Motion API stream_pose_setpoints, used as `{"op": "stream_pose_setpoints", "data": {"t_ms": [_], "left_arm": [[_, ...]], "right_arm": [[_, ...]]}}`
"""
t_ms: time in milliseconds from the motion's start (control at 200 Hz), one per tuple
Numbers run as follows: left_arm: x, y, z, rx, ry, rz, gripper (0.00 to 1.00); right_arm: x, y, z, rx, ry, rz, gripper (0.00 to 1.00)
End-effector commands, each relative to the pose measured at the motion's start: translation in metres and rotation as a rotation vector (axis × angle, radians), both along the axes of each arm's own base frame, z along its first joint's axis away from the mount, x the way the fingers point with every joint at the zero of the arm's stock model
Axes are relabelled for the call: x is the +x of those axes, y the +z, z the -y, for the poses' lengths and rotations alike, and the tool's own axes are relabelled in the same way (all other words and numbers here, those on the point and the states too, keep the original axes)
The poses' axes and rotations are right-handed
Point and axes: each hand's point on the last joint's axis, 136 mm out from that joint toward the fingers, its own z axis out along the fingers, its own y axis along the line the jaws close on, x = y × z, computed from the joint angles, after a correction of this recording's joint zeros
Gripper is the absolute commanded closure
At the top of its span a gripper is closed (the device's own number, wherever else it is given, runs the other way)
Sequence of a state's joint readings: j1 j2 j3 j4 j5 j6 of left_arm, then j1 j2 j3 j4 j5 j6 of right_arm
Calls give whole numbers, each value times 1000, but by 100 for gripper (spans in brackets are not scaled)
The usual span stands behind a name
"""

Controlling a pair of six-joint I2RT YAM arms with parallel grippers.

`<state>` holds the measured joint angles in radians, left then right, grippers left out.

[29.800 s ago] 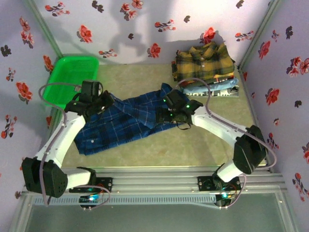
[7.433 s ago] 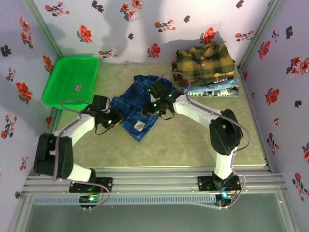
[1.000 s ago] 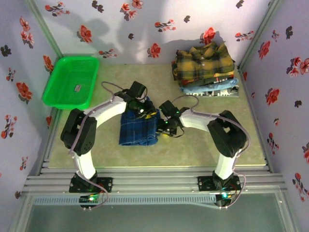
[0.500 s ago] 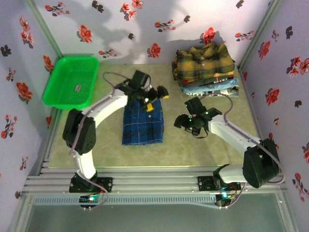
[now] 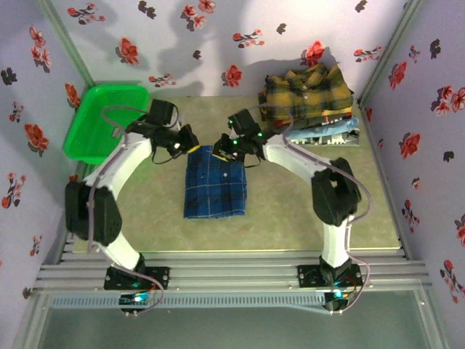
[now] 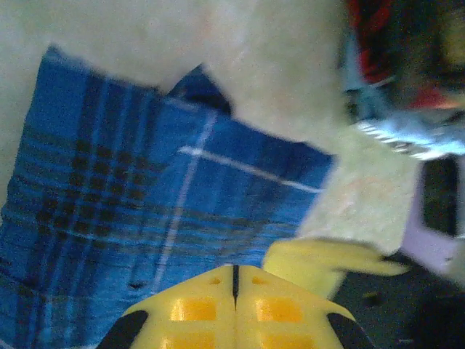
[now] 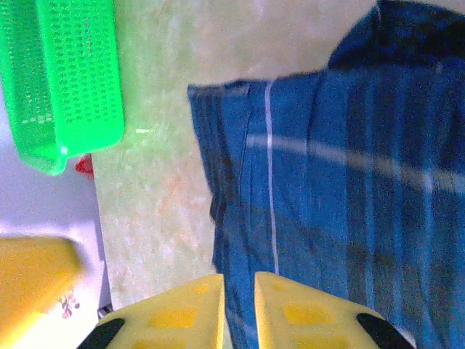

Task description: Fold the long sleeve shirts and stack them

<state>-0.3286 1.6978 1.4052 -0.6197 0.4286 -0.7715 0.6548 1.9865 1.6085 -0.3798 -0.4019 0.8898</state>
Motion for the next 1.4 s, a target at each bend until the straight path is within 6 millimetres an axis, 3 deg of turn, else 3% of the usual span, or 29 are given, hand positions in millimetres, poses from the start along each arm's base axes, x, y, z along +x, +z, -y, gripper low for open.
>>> {"op": "stream_pose_setpoints", "data": {"t_ms": [0, 220, 350, 480, 575, 640, 690, 780, 850, 915, 1030, 1165, 1230, 1315, 1395], "left_arm": [[13, -23, 12, -38, -59, -1, 99], [39, -95, -18, 74, 2, -80, 100], [49, -124, -29, 100, -6, -91, 100], [52, -144, -33, 91, -25, -117, 100], [57, -134, -29, 61, -34, -80, 100], [64, -112, -24, 20, -41, -35, 96], [68, -83, -22, -12, -38, 14, 89], [67, -21, -21, -65, -20, 118, 74], [57, 23, -20, -108, -14, 185, 56], [41, 48, -19, -140, -25, 200, 46], [-1, 54, -9, -186, -66, 153, 43], [-54, 24, 15, -208, -132, 58, 44], [-78, 3, 26, -209, -156, -11, 53], [-100, -19, 32, -210, -169, -69, 58], [-116, -53, 21, -150, -138, -130, 60]], "right_arm": [[32, -11, -1, 52, -41, -33, 82], [74, -76, 32, 7, -133, -89, 82], [90, -110, 48, 20, -189, -100, 82], [91, -143, 56, 30, -222, -137, 81], [88, -153, 55, 27, -217, -150, 82], [84, -150, 58, 17, -217, -156, 82], [79, -140, 63, 7, -223, -139, 82], [67, -100, 71, -7, -222, -78, 76], [50, -65, 74, -51, -185, -35, 73], [29, -37, 72, -95, -134, 1, 67], [-12, -5, 64, -132, -80, 19, 64], [-60, -4, 27, -45, -9, -58, 63], [-77, -13, 12, -8, 8, -93, 66], [-95, -38, 10, -31, 11, -147, 71], [-103, -64, 12, 2, -8, -205, 72]]}}
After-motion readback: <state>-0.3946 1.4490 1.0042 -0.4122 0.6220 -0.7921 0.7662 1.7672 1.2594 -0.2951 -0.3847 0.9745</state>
